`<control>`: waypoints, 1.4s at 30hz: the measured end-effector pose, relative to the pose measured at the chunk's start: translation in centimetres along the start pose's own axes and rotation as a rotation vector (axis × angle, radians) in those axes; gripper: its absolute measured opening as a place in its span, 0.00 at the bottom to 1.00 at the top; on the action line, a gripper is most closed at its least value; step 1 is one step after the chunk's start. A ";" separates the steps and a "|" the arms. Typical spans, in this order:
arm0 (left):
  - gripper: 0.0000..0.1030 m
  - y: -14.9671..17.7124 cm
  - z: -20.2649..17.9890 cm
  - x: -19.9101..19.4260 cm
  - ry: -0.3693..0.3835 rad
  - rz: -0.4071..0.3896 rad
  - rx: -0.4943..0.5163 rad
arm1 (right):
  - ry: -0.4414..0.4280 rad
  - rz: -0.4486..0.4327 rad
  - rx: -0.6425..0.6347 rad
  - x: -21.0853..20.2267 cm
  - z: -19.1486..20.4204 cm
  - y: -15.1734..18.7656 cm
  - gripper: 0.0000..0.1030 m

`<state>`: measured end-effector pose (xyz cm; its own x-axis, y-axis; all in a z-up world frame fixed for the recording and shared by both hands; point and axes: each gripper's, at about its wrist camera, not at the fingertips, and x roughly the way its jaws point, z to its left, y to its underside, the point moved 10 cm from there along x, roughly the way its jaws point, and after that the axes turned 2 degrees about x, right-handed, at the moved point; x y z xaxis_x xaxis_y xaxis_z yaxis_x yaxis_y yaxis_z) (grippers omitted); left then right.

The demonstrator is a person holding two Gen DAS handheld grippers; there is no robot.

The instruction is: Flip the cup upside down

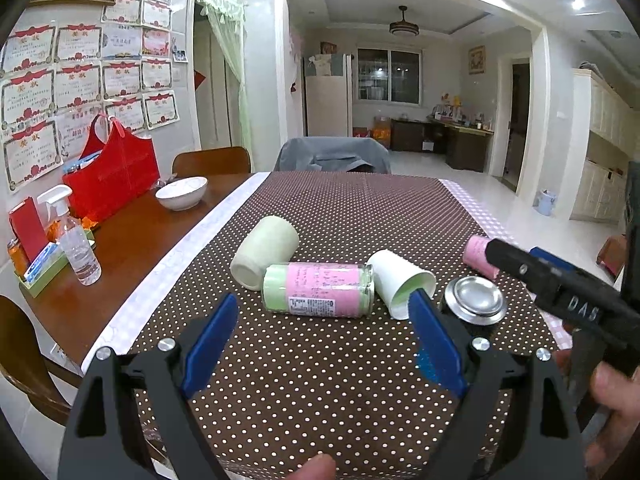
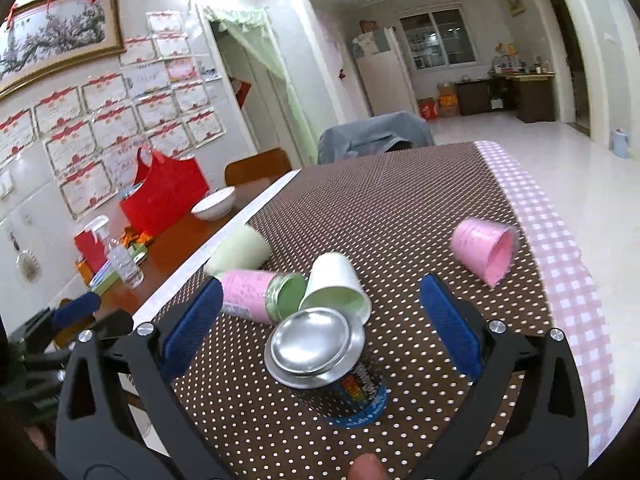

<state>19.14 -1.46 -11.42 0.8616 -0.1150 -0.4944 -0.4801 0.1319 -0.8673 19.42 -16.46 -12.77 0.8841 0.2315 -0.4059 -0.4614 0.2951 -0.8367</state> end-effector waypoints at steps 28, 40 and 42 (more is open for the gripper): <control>0.83 -3.2 -2.4 -7.8 0.030 -0.114 -0.005 | 0.224 -0.142 -0.118 -11.6 2.3 -2.6 0.94; 0.83 -3.7 -2.2 -9.6 -0.025 -0.140 0.037 | 0.251 -0.174 -0.165 -12.7 3.5 -2.3 0.94; 0.83 -3.7 -2.1 -9.6 -0.030 -0.142 0.029 | 0.253 -0.172 -0.166 -12.7 3.4 -2.2 0.94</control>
<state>12.26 -2.87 -3.57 0.9253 -0.1048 -0.3645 -0.3484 0.1446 -0.9261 9.00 -16.84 -4.51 0.9477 -0.0520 -0.3148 -0.3043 0.1501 -0.9407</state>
